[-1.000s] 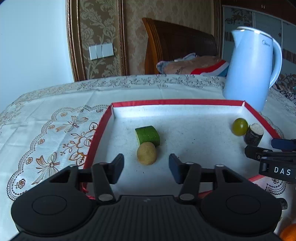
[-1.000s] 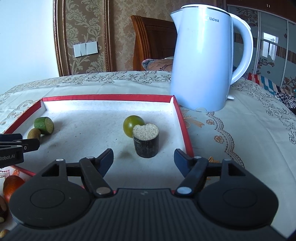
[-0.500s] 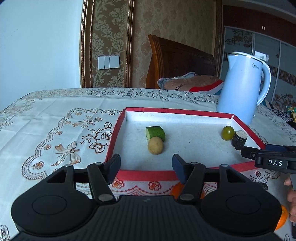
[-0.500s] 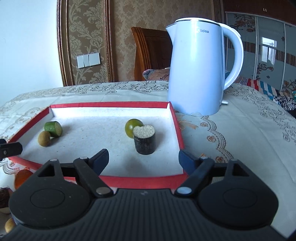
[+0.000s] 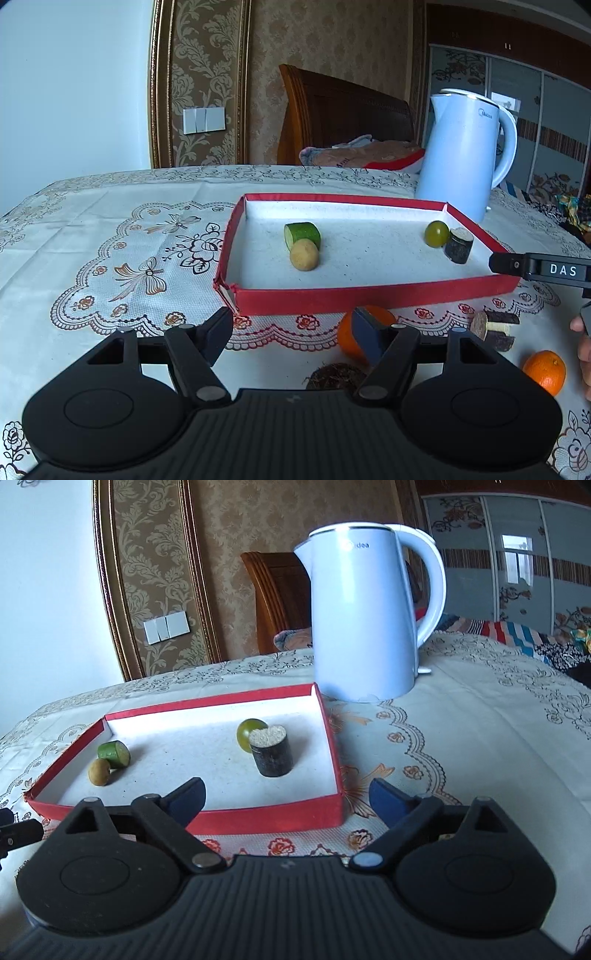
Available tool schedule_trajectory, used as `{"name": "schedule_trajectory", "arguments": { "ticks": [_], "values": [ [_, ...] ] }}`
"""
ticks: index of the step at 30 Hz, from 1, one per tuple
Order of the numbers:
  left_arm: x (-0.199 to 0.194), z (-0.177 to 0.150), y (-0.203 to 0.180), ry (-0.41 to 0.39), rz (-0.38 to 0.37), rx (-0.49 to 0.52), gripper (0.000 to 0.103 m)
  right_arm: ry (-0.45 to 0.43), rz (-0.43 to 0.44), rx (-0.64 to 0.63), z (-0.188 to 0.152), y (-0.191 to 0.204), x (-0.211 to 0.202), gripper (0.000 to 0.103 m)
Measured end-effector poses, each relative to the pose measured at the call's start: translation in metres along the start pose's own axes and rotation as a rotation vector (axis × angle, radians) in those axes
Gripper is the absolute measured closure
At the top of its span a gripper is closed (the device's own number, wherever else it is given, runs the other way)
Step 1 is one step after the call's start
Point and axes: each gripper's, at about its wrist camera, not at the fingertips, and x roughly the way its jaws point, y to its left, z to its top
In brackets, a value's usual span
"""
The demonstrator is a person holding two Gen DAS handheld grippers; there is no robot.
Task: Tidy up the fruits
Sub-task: 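Withdraw both tools from the tray toward the fruits on the table, then grasp the orange with the right tool while the left approaches the dark round fruit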
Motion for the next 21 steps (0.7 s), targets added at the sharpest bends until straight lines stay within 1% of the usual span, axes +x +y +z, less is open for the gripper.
{"name": "schedule_trajectory", "arguments": {
  "ticks": [3, 8, 10, 13, 15, 21],
  "values": [
    [-0.003, -0.004, -0.001, 0.008, 0.001, 0.011, 0.033, 0.000, -0.003, -0.007, -0.001, 0.001, 0.000, 0.008],
    [-0.009, -0.011, 0.003, 0.026, -0.050, 0.000, 0.033, 0.009, -0.008, -0.007, -0.001, 0.001, 0.001, 0.008],
    [-0.007, -0.010, 0.001, 0.034, -0.048, 0.012, 0.033, 0.011, -0.010, -0.010, -0.002, 0.002, 0.001, 0.008],
    [-0.006, -0.012, -0.006, 0.052, -0.073, 0.053, 0.032, 0.010, -0.010, -0.009, -0.002, 0.002, 0.001, 0.008],
    [-0.004, -0.014, -0.011, 0.065, -0.061, 0.081, 0.032, 0.010, -0.009, -0.010, -0.002, 0.002, 0.001, 0.008],
    [0.001, -0.016, -0.008, 0.106, -0.064, 0.069, 0.032, 0.011, -0.009, -0.011, -0.001, 0.002, 0.001, 0.008]
  ]
}}
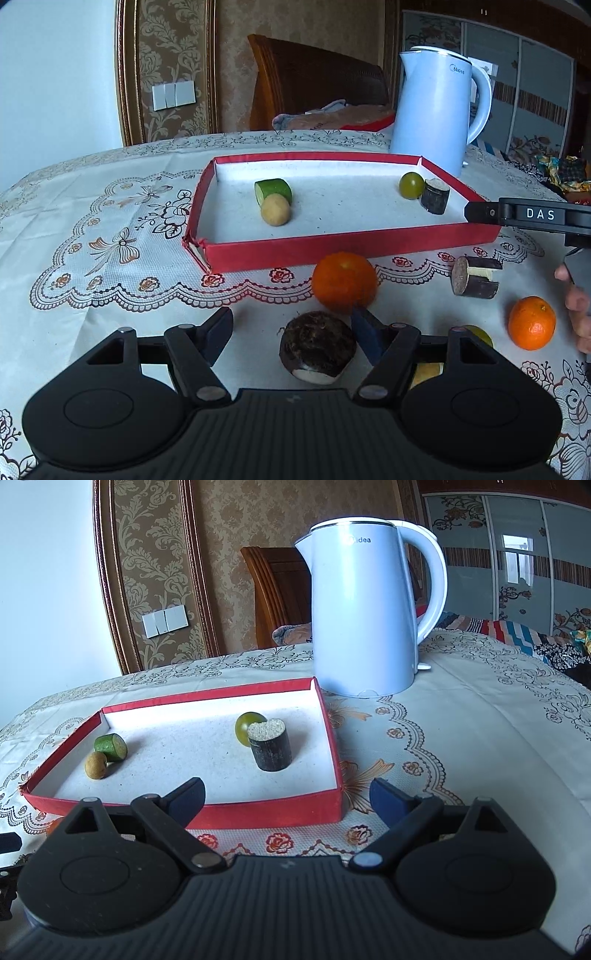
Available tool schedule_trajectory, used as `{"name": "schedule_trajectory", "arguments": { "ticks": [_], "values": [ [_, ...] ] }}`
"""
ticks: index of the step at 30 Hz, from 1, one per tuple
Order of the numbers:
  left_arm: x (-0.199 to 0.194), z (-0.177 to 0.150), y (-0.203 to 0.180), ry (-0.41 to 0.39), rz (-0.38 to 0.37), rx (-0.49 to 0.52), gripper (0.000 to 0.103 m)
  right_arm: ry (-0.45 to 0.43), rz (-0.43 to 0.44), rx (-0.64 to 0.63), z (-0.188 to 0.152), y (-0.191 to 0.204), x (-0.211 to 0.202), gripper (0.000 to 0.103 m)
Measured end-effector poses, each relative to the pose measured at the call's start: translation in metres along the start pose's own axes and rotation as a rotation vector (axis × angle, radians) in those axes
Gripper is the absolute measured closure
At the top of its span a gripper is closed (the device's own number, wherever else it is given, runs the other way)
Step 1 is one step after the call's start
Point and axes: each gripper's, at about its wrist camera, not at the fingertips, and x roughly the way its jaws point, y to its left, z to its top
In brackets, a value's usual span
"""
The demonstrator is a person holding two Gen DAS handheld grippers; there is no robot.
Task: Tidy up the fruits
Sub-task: 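Grasp the orange with the right tool while the left approaches the dark round fruit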
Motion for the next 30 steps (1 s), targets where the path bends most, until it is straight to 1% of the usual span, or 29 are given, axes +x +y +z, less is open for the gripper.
{"name": "schedule_trajectory", "arguments": {
  "ticks": [6, 20, 25, 30],
  "values": [
    [0.004, -0.001, -0.003, 0.033, 0.007, 0.022, 0.032, 0.007, -0.006, 0.001, -0.001, 0.000, 0.001, 0.008],
    [0.004, -0.001, -0.003, 0.034, 0.007, 0.021, 0.032, 0.000, -0.013, 0.007, -0.001, -0.002, -0.001, 0.008],
    [0.004, -0.001, -0.003, 0.034, 0.007, 0.020, 0.032, -0.029, 0.005, 0.018, -0.006, -0.014, -0.029, 0.008],
    [0.004, -0.001, -0.003, 0.034, 0.007, 0.021, 0.032, -0.025, 0.050, 0.013, -0.023, -0.032, -0.064, 0.008]
  ]
}}
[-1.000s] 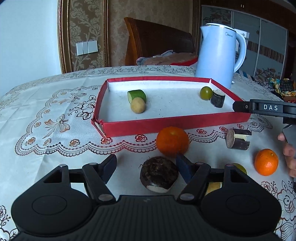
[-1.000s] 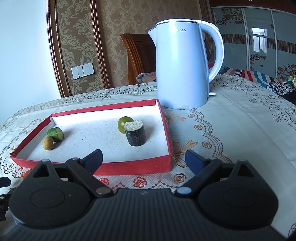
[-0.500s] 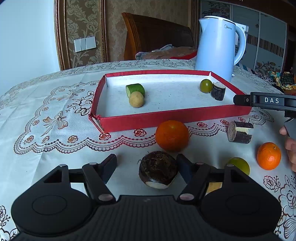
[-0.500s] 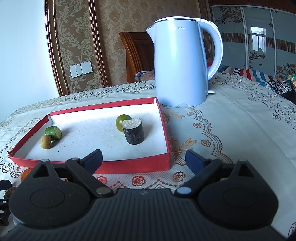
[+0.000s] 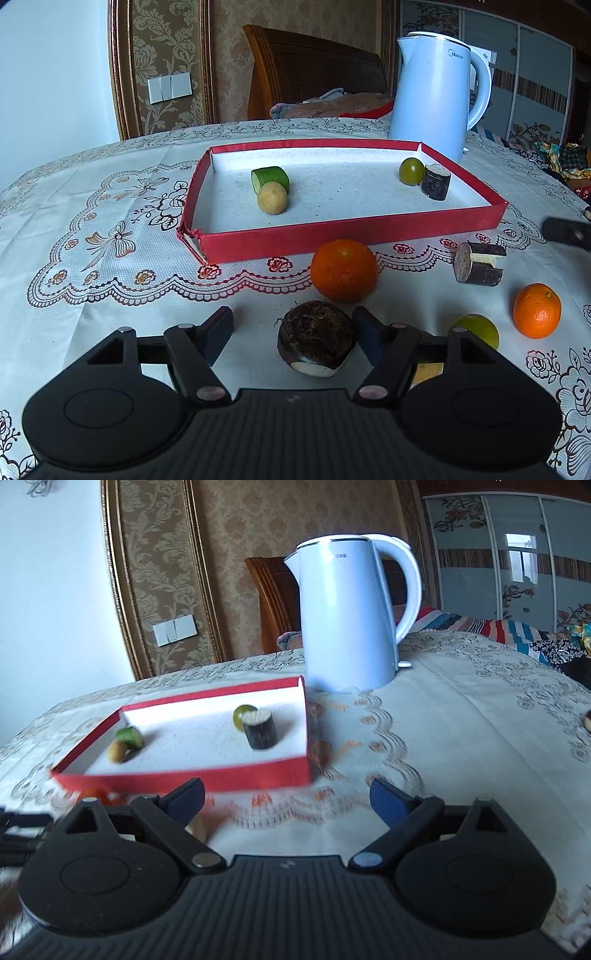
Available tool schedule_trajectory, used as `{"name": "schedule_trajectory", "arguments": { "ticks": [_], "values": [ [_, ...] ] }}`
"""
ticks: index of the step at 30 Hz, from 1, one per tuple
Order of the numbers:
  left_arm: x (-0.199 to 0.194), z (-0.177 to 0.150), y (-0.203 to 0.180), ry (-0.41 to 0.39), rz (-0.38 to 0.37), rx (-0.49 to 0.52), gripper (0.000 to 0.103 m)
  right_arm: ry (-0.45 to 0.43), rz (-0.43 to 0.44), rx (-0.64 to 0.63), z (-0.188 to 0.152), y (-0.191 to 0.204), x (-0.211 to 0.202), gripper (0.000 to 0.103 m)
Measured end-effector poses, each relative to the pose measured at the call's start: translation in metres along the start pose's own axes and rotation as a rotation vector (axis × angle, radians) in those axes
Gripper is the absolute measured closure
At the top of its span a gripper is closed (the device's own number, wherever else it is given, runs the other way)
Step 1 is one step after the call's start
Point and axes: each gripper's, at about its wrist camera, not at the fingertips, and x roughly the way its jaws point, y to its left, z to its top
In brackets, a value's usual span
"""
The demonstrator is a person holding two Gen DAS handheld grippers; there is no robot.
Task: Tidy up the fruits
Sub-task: 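Grasp the orange with the right tool while the left approaches the dark round fruit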
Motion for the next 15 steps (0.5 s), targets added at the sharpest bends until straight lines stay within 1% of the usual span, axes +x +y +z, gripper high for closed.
{"name": "schedule_trajectory", "arguments": {
  "ticks": [4, 8, 10, 12, 15],
  "values": [
    [0.000, 0.000, 0.000, 0.000, 0.000, 0.000, 0.032, 0.009, 0.057, -0.038, -0.012, -0.003, -0.026, 0.008],
    [0.000, 0.000, 0.000, 0.000, 0.000, 0.000, 0.032, 0.033, 0.120, -0.094, -0.021, 0.010, -0.035, 0.009],
    [0.000, 0.000, 0.000, 0.000, 0.000, 0.000, 0.032, 0.050, 0.136, -0.125, -0.024, 0.020, -0.034, 0.012],
    [0.000, 0.000, 0.000, 0.000, 0.000, 0.000, 0.032, 0.075, 0.158, -0.157, -0.027, 0.030, -0.031, 0.020],
    [0.000, 0.000, 0.000, 0.000, 0.000, 0.000, 0.032, 0.090, 0.173, -0.185, -0.032, 0.042, -0.028, 0.026]
  ]
}}
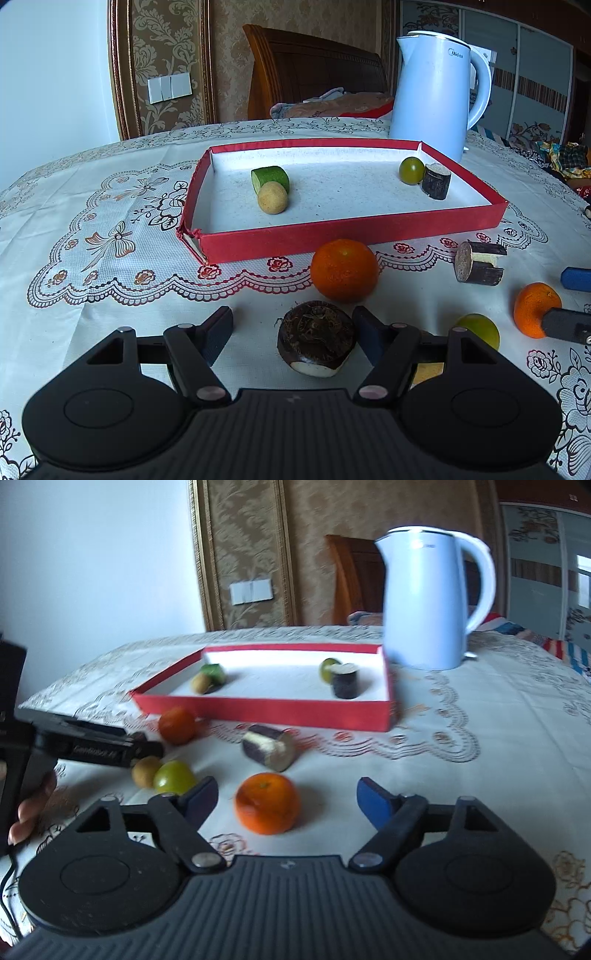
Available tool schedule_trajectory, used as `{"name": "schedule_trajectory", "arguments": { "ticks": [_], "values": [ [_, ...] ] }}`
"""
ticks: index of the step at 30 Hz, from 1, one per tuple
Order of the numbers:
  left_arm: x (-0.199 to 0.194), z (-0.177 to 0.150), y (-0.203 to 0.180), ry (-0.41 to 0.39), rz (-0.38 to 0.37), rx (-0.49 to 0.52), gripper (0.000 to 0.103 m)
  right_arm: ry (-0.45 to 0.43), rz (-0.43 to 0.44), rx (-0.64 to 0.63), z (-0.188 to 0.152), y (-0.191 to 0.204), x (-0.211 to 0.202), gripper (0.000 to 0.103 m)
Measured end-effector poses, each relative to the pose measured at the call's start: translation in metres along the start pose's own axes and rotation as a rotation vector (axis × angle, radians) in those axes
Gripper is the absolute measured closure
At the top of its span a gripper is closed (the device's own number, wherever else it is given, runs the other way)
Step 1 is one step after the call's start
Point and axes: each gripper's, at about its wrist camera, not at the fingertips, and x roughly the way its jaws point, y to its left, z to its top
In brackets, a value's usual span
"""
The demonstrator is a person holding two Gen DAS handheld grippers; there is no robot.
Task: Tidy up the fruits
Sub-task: 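Grasp the orange with the right tool while the left approaches the dark round fruit, then grasp the dark round fruit with the left tool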
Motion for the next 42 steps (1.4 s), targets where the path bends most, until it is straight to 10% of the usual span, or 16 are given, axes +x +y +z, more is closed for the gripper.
{"name": "schedule_trajectory", "arguments": {
  "ticks": [14, 37, 42],
  "values": [
    [0.000, 0.000, 0.000, 0.000, 0.000, 0.001, 0.031, 0.062, -0.004, -0.002, -0.003, 0.009, 0.020, 0.062],
    [0.001, 0.000, -0.001, -0.003, -0.003, 0.001, 0.031, 0.014, -0.065, 0.061, 0.014, -0.010, 0.014, 0.062],
    [-0.001, 0.000, -0.003, -0.014, -0.013, 0.016, 0.048, -0.012, -0.086, 0.090, 0.023, -0.015, 0.018, 0.062]
  ]
}}
